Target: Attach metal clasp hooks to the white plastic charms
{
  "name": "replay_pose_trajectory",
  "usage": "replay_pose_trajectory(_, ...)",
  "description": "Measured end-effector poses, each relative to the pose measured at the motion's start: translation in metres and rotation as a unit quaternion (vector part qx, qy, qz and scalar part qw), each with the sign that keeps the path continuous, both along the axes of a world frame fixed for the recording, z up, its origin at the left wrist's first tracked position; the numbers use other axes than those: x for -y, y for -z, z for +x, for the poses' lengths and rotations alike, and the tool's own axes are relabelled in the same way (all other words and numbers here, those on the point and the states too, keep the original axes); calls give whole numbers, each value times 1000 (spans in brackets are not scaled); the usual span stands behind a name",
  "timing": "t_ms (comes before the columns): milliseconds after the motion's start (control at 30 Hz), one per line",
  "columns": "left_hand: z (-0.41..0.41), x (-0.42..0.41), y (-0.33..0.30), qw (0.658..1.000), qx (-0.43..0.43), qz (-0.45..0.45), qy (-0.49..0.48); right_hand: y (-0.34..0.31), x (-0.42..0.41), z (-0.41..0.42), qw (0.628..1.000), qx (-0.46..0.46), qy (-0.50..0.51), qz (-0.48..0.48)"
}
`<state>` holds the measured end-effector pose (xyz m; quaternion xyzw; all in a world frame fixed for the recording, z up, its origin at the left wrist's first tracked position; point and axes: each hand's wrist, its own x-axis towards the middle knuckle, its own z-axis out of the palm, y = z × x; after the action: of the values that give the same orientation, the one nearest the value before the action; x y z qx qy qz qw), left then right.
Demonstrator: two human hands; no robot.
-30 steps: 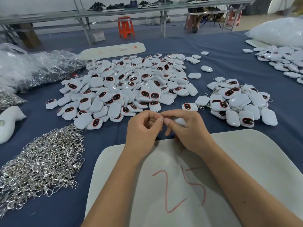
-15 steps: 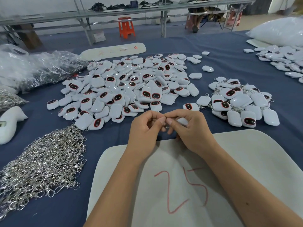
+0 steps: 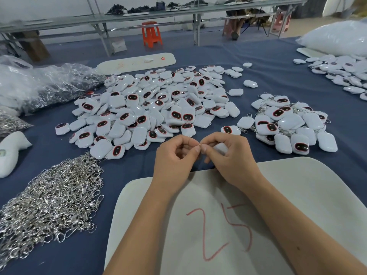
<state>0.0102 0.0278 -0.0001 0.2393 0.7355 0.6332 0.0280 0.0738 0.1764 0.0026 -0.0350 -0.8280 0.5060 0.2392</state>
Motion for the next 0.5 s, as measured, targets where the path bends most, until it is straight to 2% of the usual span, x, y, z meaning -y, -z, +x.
replay_pose_trajectory(200, 1, -1, 3, 999, -43, -4, -27, 1, 1, -1, 1000, -7, -2, -6)
replay_pose_trajectory(333, -1, -1, 2, 999, -46, 6, -24, 2, 0, -2, 1000, 13, -19, -19)
replay_pose_trajectory(500, 0, -2, 1, 999, -50, 2, -15, 0, -1, -2, 999, -7, -15, -30)
